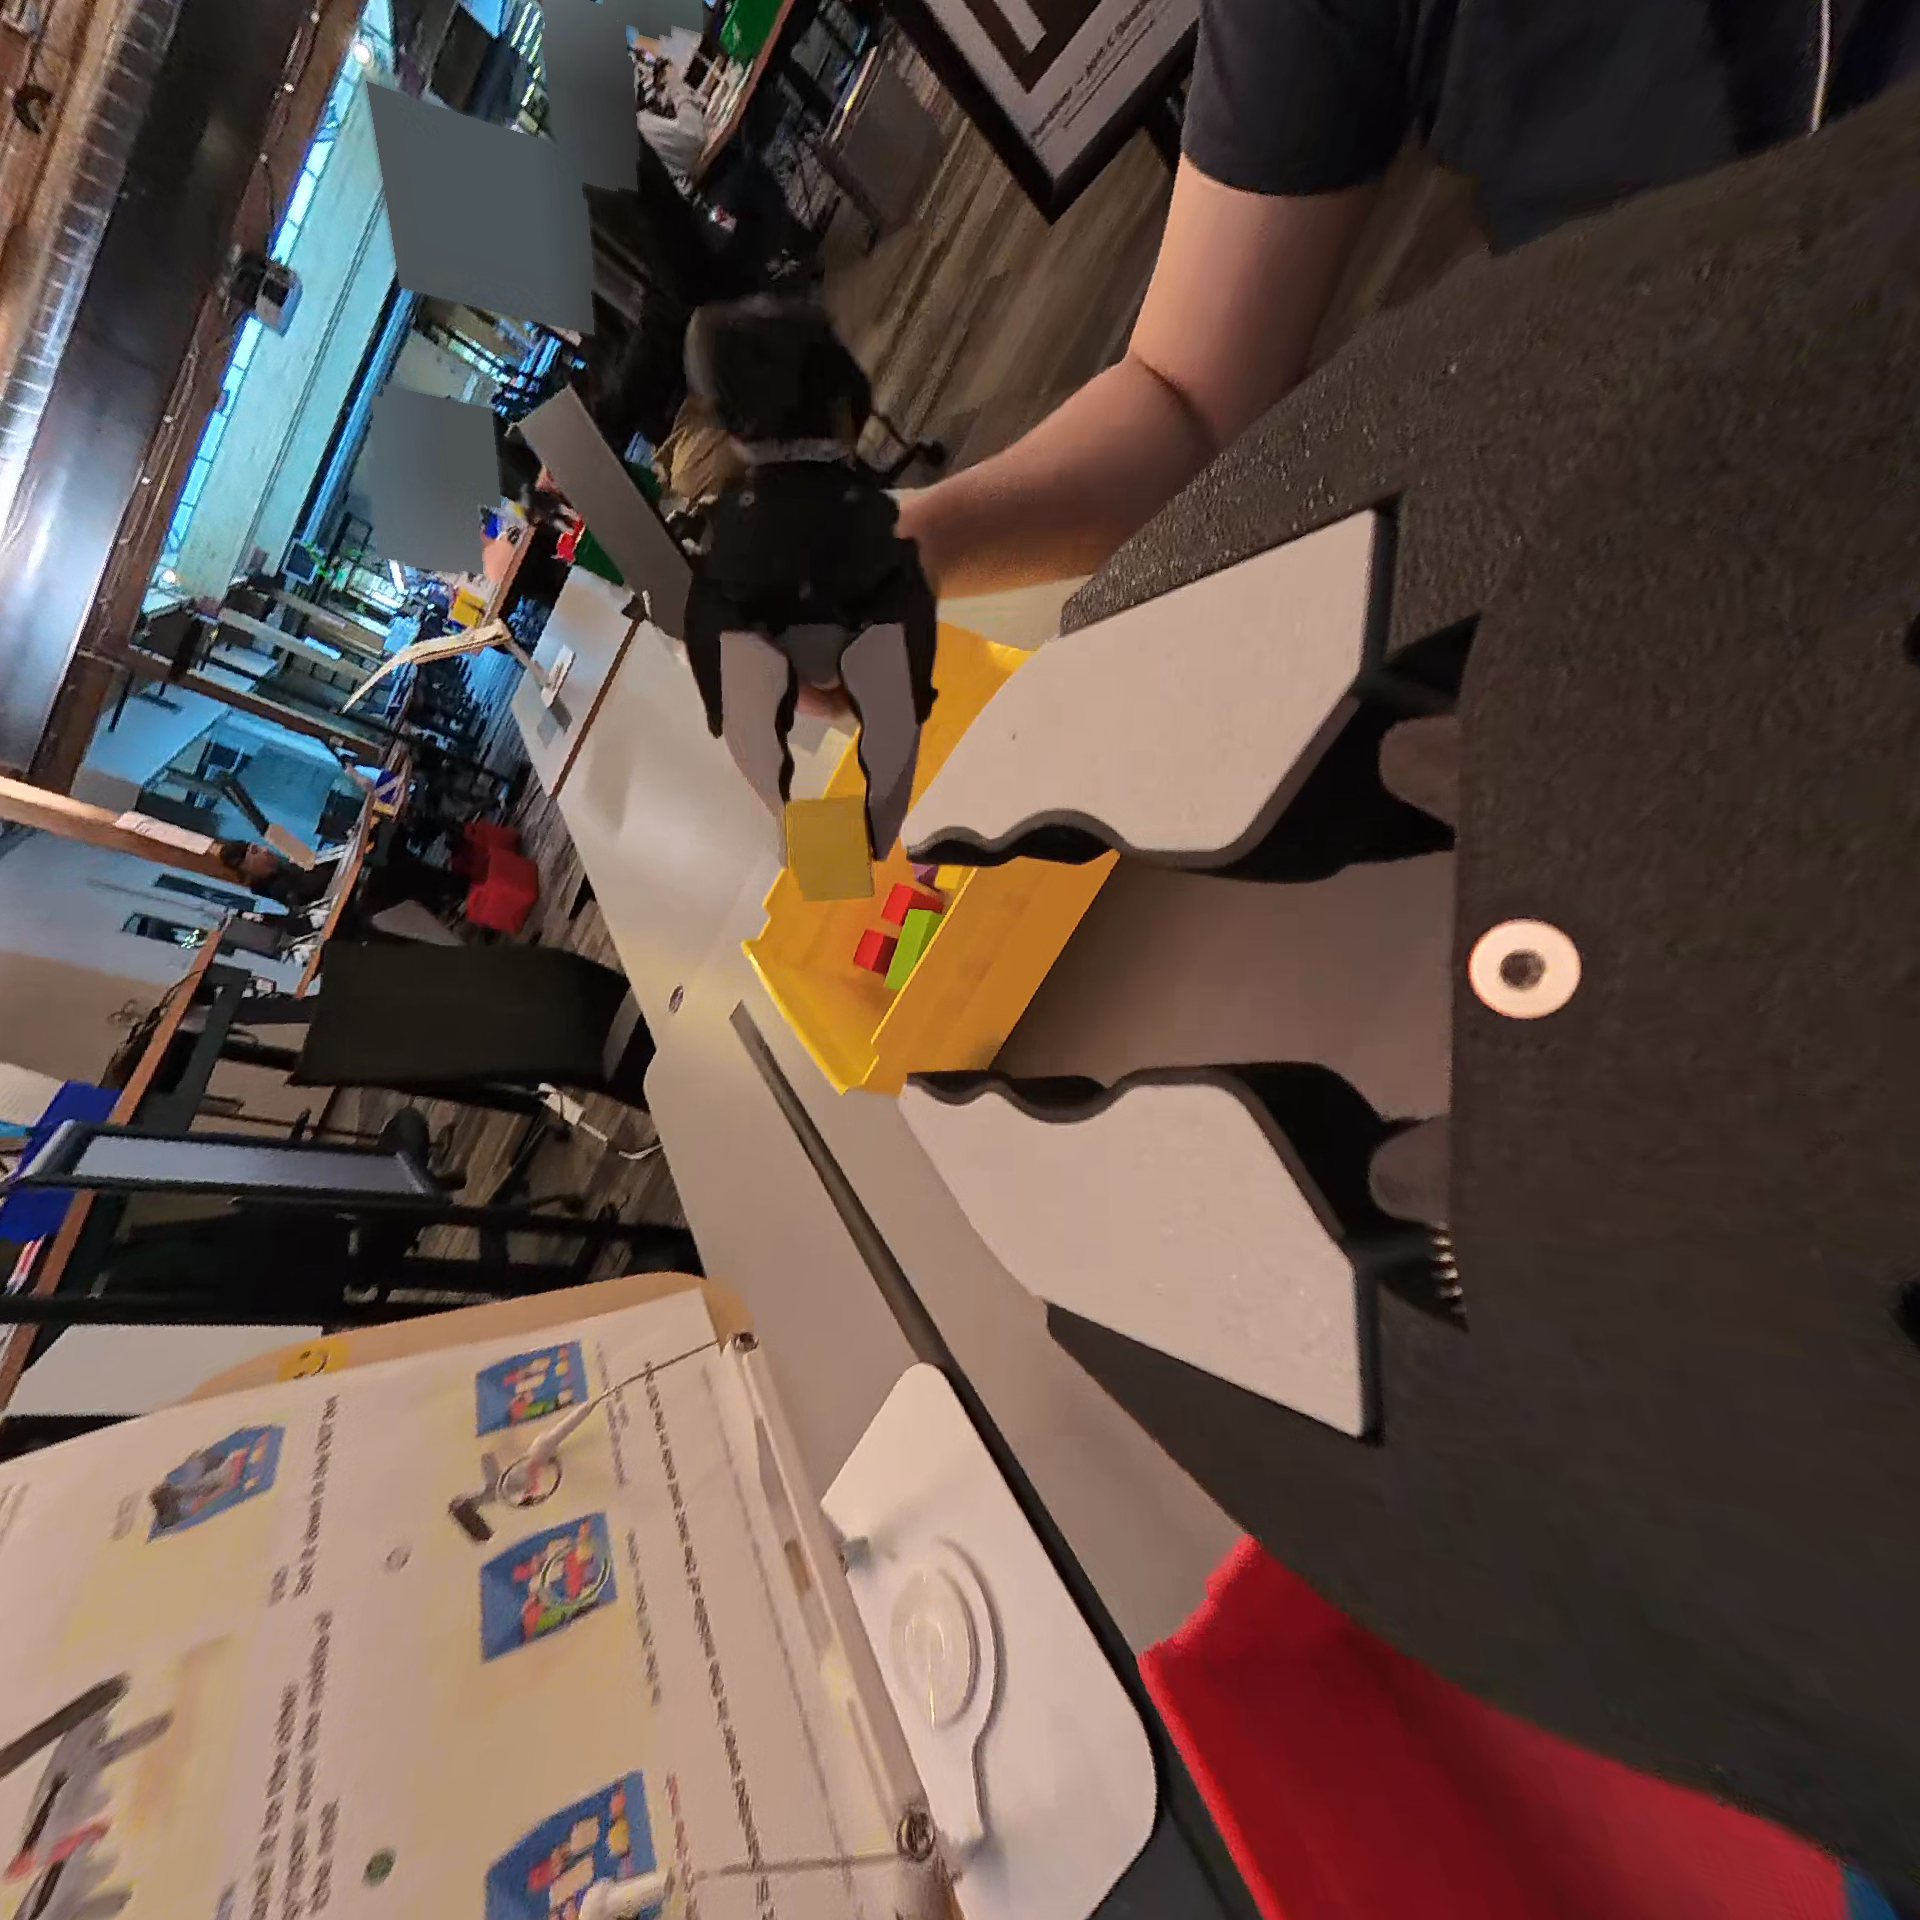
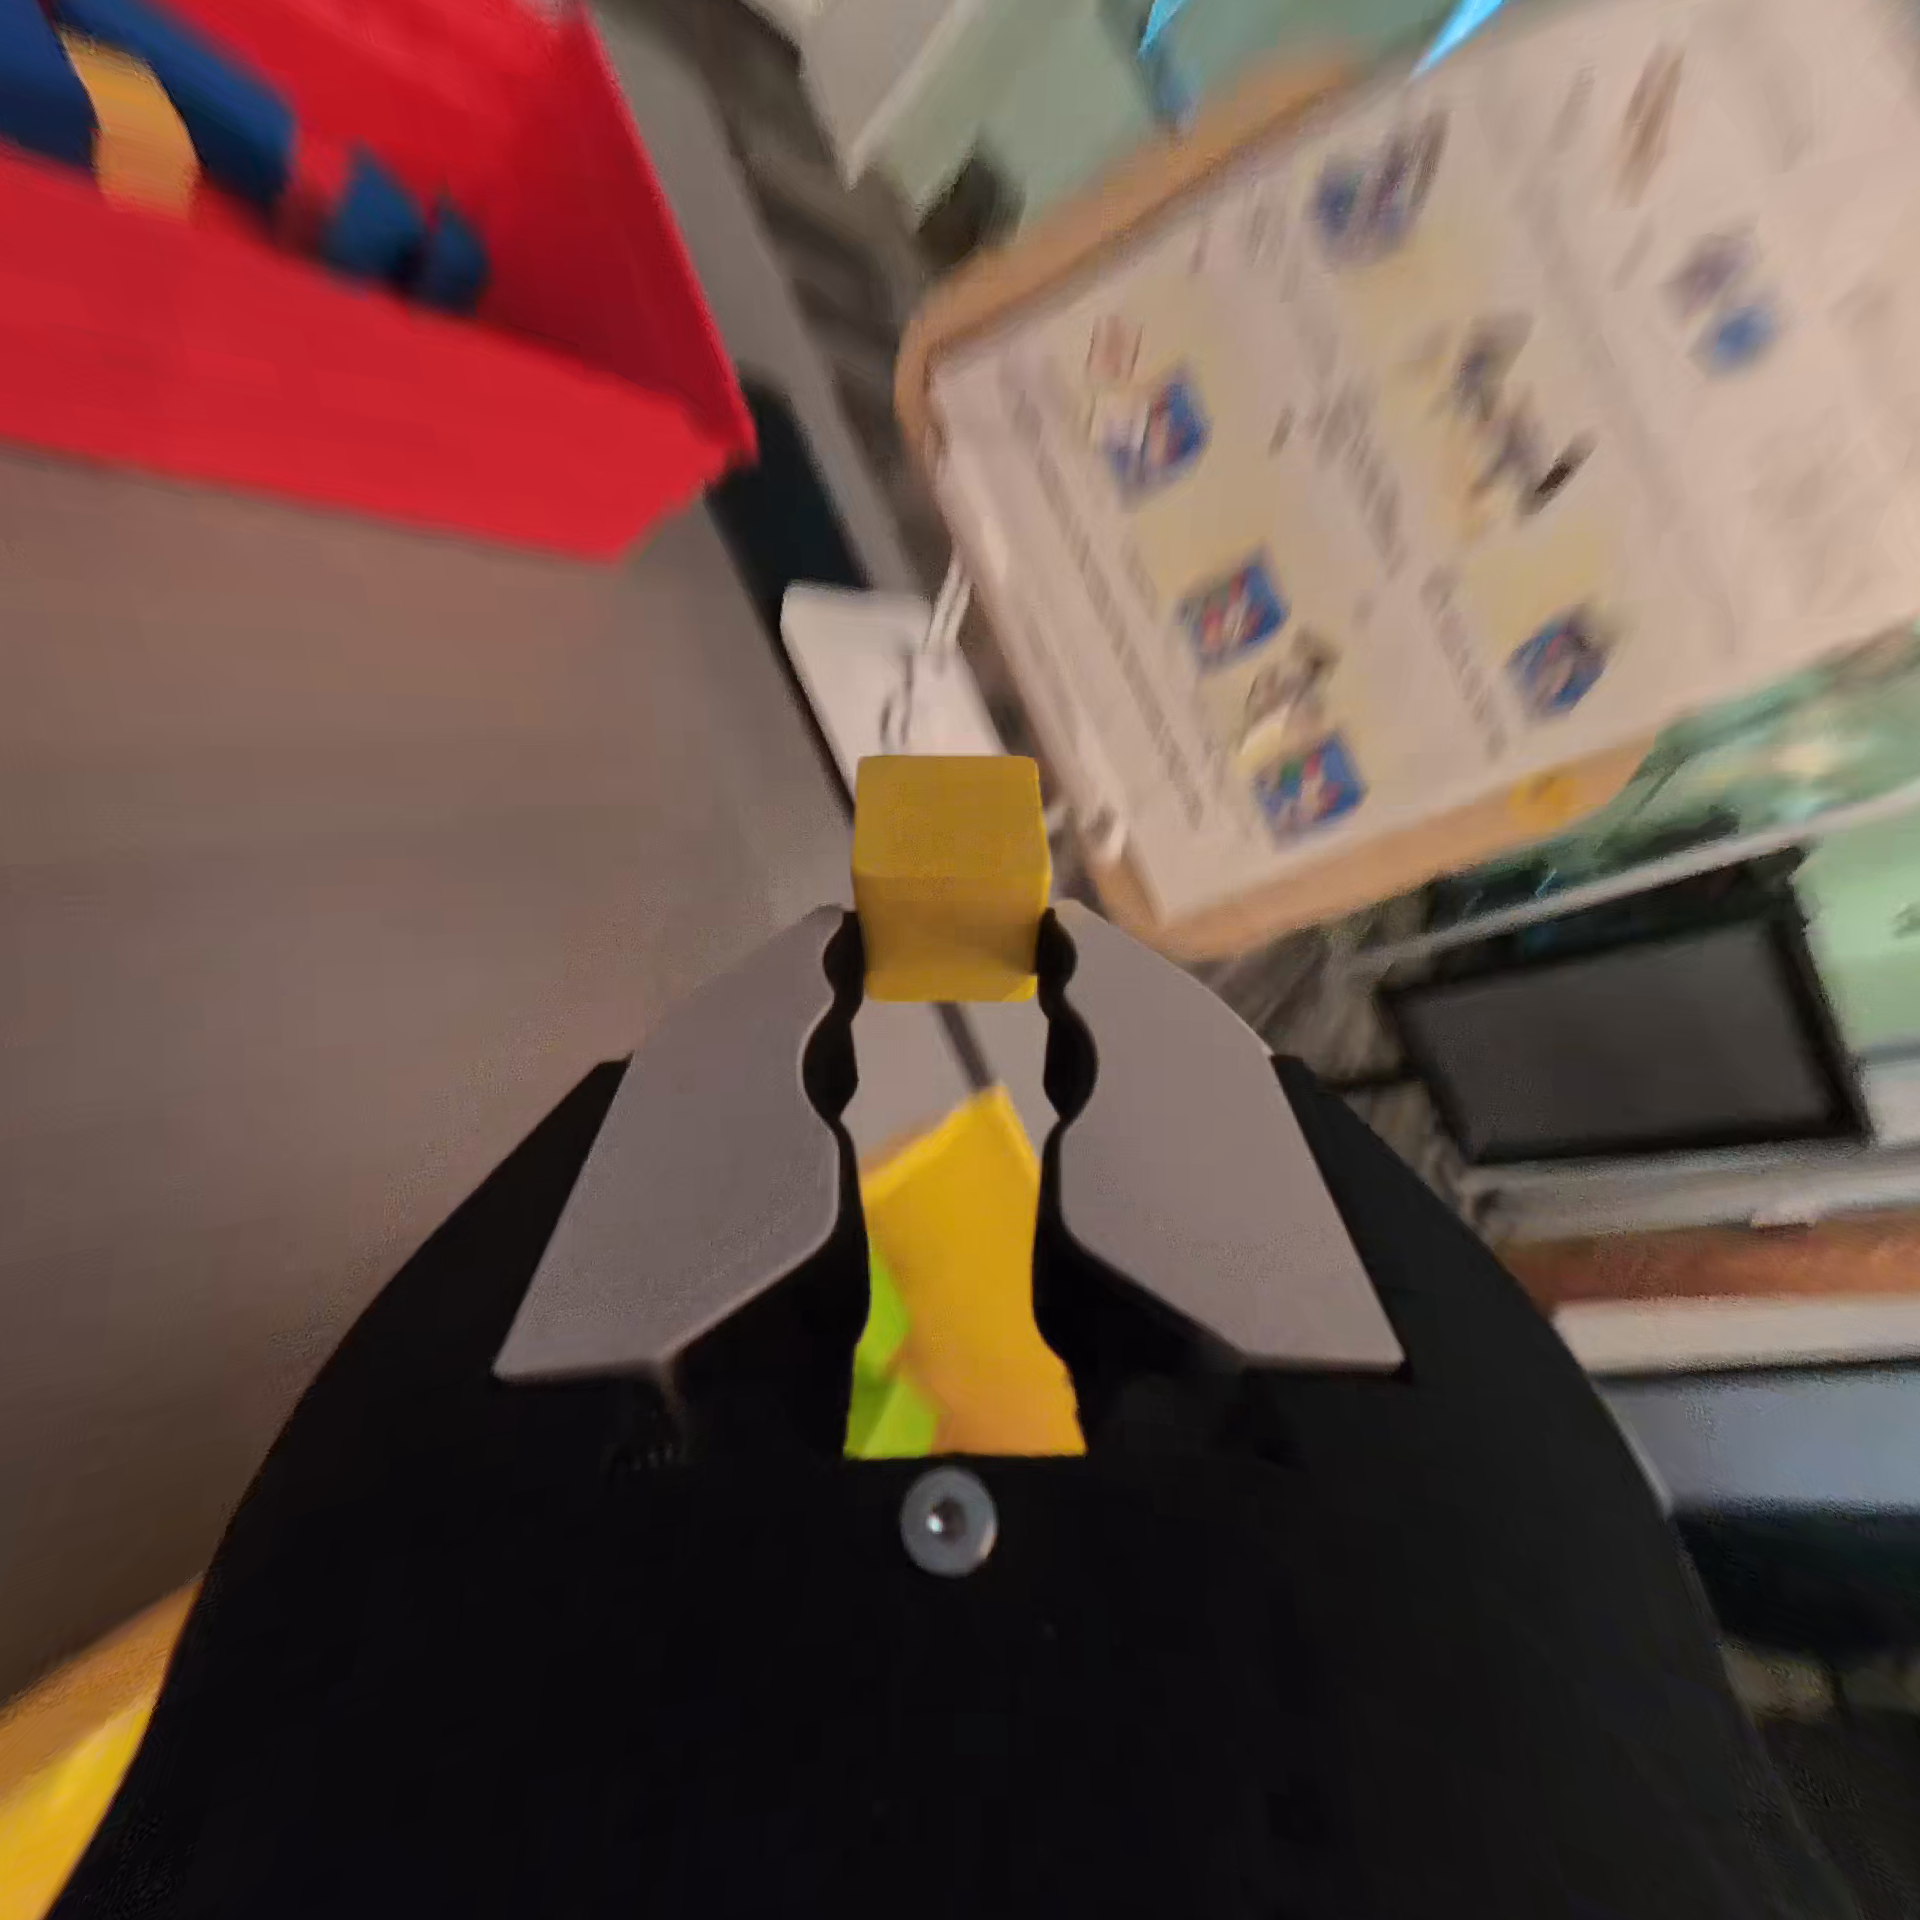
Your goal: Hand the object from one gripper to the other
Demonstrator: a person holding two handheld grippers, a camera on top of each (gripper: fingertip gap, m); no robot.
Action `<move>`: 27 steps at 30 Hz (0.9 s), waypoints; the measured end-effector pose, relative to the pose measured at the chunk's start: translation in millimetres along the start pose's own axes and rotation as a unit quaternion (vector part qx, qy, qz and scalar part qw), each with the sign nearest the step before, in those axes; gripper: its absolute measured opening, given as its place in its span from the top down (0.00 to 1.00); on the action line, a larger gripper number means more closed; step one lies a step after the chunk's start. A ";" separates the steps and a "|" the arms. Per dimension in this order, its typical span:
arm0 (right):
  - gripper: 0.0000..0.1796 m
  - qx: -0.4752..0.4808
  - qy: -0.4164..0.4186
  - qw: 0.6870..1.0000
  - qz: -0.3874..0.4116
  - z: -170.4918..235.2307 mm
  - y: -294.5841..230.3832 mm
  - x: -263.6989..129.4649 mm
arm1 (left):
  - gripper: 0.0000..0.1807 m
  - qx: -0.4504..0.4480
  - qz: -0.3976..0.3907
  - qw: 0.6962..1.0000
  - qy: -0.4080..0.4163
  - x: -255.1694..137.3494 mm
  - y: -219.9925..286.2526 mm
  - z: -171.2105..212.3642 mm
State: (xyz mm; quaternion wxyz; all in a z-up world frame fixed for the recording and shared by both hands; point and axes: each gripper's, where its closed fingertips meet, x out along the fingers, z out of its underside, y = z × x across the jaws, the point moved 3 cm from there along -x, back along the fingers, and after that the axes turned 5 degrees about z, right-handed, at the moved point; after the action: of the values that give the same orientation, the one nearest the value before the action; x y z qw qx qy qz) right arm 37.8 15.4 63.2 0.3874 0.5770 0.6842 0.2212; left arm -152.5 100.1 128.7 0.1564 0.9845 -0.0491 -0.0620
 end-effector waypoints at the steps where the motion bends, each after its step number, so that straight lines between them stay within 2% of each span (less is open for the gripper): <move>1: 0.81 0.017 -0.050 0.998 -0.024 21.1 6.1 -2.8 | 0.80 0.000 -0.003 1.000 0.004 -3.0 -0.2 -1.6; 3: 0.82 0.074 -0.118 0.989 -0.042 62.0 23.7 -12.4 | 0.80 0.003 -0.009 1.000 0.007 -7.3 -0.5 -3.4; 4: 0.81 0.110 -0.160 0.978 -0.076 84.4 24.5 -19.1 | 0.80 0.005 -0.012 1.000 0.006 -8.4 -0.6 -3.7; 6: 0.81 0.155 -0.252 0.943 -0.154 130.0 12.7 -34.9 | 0.80 0.010 -0.018 1.000 0.001 -9.5 -1.2 -3.2; 8: 0.81 0.160 -0.336 0.905 -0.207 171.0 -2.9 -48.8 | 0.80 0.012 -0.024 1.000 -0.003 -9.2 -2.7 -2.5; 10: 0.81 0.185 -0.378 0.867 -0.266 192.5 -21.4 -56.0 | 0.80 0.010 -0.024 1.000 -0.009 -7.7 -3.0 -0.5; 12: 0.81 0.206 -0.394 0.830 -0.338 198.9 -42.6 -63.4 | 0.80 0.007 -0.022 1.000 -0.017 -5.9 -2.7 1.8; 14: 0.81 0.197 -0.412 0.808 -0.373 203.2 -55.2 -68.5 | 0.80 0.009 -0.023 0.999 -0.022 -4.5 -2.5 3.0; 18: 0.81 0.184 -0.436 0.789 -0.391 205.0 -67.2 -61.4 | 0.80 0.010 -0.020 0.999 -0.032 -0.2 -1.2 6.1; 27: 0.81 0.145 -0.514 0.766 -0.357 222.3 -73.6 -49.4 | 0.80 0.016 -0.039 0.998 -0.049 1.0 -5.7 9.9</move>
State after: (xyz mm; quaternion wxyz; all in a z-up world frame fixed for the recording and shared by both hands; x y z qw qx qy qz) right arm 168.6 -81.5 -112.3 0.6441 0.3673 0.5630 -0.3650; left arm -152.5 102.4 117.4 0.1359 0.9838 -0.0196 -0.1152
